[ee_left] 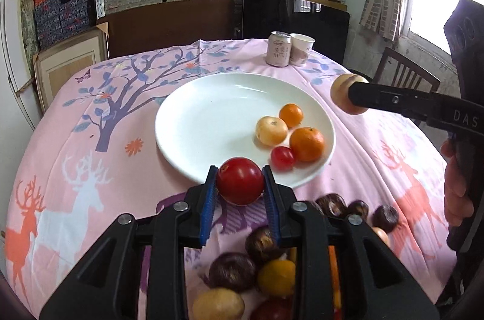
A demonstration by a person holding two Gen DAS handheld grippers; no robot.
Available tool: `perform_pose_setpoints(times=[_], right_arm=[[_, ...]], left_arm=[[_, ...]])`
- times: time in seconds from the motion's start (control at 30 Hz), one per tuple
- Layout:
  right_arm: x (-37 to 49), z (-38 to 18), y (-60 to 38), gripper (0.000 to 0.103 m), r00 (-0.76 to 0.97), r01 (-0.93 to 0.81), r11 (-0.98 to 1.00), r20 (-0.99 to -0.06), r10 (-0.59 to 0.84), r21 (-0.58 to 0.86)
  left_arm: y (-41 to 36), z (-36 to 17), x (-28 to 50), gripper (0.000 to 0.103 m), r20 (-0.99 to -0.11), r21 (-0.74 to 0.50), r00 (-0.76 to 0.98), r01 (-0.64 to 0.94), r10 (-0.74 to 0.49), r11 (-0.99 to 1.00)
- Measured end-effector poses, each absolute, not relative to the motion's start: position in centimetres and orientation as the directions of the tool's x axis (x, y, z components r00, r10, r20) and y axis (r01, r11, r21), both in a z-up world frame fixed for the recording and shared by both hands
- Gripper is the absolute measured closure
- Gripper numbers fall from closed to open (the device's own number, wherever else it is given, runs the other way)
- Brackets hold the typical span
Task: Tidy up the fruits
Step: 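Place the tomato and pale fruit on the white plate and open both tools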
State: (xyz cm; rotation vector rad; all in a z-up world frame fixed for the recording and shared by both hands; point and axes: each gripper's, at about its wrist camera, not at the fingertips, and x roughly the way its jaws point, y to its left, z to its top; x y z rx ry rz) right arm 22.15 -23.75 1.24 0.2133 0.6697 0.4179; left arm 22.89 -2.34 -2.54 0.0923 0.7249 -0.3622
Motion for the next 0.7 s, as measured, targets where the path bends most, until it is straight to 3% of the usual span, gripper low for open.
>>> perform_pose_setpoints(times=[0.27, 0.3, 0.37, 0.43, 0.57, 0.7], right_arm=[[29.7, -2.5, -19.8, 0.062, 0.648, -0.295, 0.899, -0.623, 0.438, 0.325], [30.0, -2.6, -19.5, 0.062, 0.655, -0.293, 0.903, -0.623, 0.429, 0.314], [30.1, -2.6, -19.4, 0.056, 0.677, -0.281, 0.91, -0.609, 0.413, 0.304], [29.7, -2.3, -19.6, 0.054, 0.688, -0.28, 0.91, -0.598, 0.412, 0.304], [27.6, -1.6, -21.0, 0.053, 0.691, -0.275, 0.902, -0.585, 0.426, 0.332], [23.2, -1.3, -23.0, 0.043, 0.711, -0.286, 0.902, -0.559, 0.426, 0.325]], left_arm=[[-1.7, -5.3, 28.3, 0.074, -0.696, -0.089, 0.663, 0.302, -0.276, 0.949], [-1.7, -5.2, 28.4, 0.071, -0.692, -0.092, 0.665, 0.305, -0.281, 0.948], [-1.3, -4.9, 28.1, 0.026, -0.669, -0.092, 0.693, 0.281, -0.269, 0.955], [-0.6, -3.9, 27.2, 0.012, -0.616, -0.095, 0.744, 0.256, -0.259, 0.962], [0.8, -2.8, 25.7, 0.012, -0.596, -0.137, 0.752, 0.25, -0.282, 0.958], [2.4, -3.0, 22.6, 0.012, -0.602, -0.125, 0.752, 0.243, -0.268, 0.962]])
